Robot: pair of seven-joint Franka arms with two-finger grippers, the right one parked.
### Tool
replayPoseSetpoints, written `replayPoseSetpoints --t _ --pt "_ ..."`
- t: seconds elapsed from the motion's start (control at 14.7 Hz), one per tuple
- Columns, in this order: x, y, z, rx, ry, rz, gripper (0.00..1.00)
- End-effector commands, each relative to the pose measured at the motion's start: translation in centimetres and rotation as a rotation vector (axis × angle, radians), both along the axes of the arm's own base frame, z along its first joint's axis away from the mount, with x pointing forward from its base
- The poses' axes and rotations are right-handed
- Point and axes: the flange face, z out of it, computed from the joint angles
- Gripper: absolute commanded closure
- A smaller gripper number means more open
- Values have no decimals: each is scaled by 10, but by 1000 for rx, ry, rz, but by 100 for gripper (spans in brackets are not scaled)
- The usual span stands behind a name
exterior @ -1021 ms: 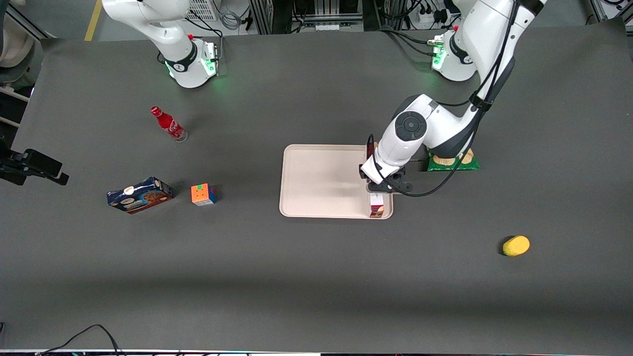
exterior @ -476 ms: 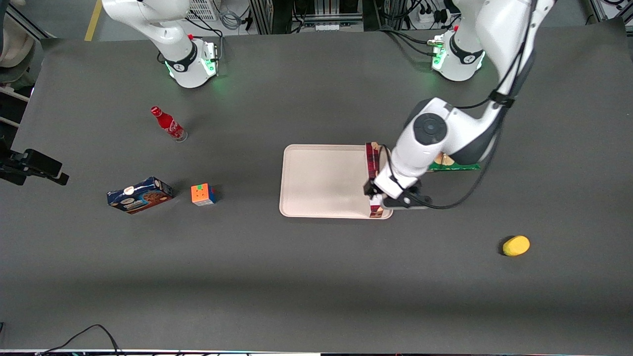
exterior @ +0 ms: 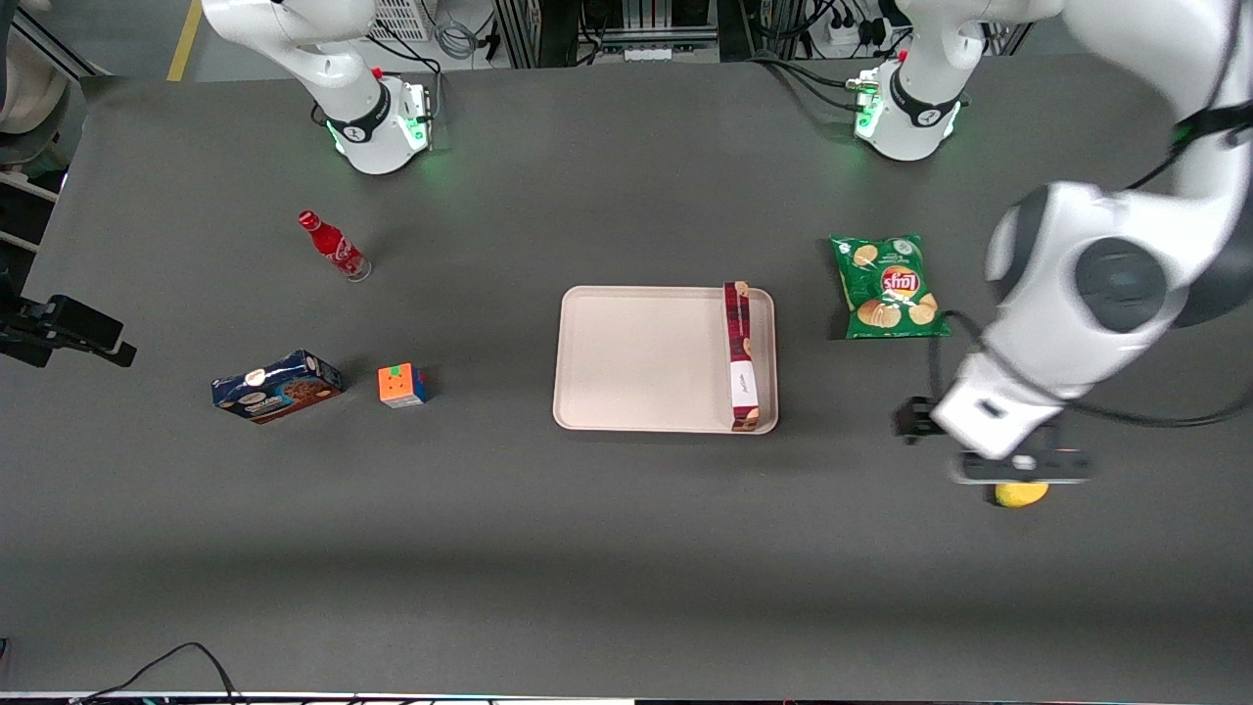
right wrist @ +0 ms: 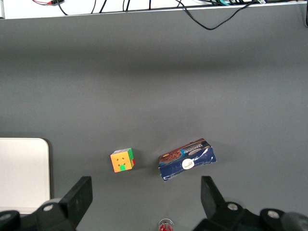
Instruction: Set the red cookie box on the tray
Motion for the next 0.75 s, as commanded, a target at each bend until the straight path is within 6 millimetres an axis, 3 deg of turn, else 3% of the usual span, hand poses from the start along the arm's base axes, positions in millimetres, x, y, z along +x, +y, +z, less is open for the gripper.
replayPoseSetpoints --t 0.0,0.27,0.68 --pt "-14 35 68 -20 12 -12 0" --pt "-45 49 114 -39 33 3 0" --pt "-52 46 121 -47 46 -11 0"
